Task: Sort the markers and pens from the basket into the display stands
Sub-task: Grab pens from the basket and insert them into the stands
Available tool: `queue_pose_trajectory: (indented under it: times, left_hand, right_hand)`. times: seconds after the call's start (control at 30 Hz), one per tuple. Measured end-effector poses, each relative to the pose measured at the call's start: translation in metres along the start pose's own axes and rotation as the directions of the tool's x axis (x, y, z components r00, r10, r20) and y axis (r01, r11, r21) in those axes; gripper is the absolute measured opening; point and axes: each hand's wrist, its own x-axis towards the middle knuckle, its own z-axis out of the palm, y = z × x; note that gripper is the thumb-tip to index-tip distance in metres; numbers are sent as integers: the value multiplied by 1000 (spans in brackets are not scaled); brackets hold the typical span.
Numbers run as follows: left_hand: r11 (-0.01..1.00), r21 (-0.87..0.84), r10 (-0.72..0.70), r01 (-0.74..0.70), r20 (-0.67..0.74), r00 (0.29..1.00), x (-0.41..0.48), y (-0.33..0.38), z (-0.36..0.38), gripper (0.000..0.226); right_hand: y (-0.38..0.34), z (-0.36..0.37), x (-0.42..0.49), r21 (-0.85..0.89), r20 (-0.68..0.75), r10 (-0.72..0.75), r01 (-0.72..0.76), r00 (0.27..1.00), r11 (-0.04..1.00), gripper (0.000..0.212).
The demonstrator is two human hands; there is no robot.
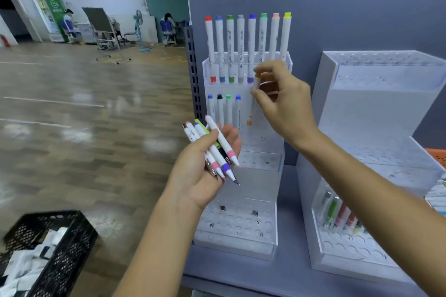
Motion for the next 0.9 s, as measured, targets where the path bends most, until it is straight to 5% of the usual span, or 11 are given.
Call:
queue_pose_trajectory:
  times: [0.53,0.67,0.8,0.9]
  left_hand:
    - [995,93,-57,47,111,992,8,5,-8,17]
    - [976,212,6,-41,163,987,7,1,-6,18]
    - [943,318,24,-96,223,975,5,-4,-3,22]
    - [936,337,21,-99,227,974,6,-6,-1,24]
  right_hand:
    - [15,14,-18,-274,86,-56,78,995,959,19]
    - [-5,4,-25,-84,34,40,-37,999,996,26]
    - [-30,-6,-28,309,393,283,-415,875,855,27]
    - [-33,-10,-27,388,425,321,-491,846,780,25]
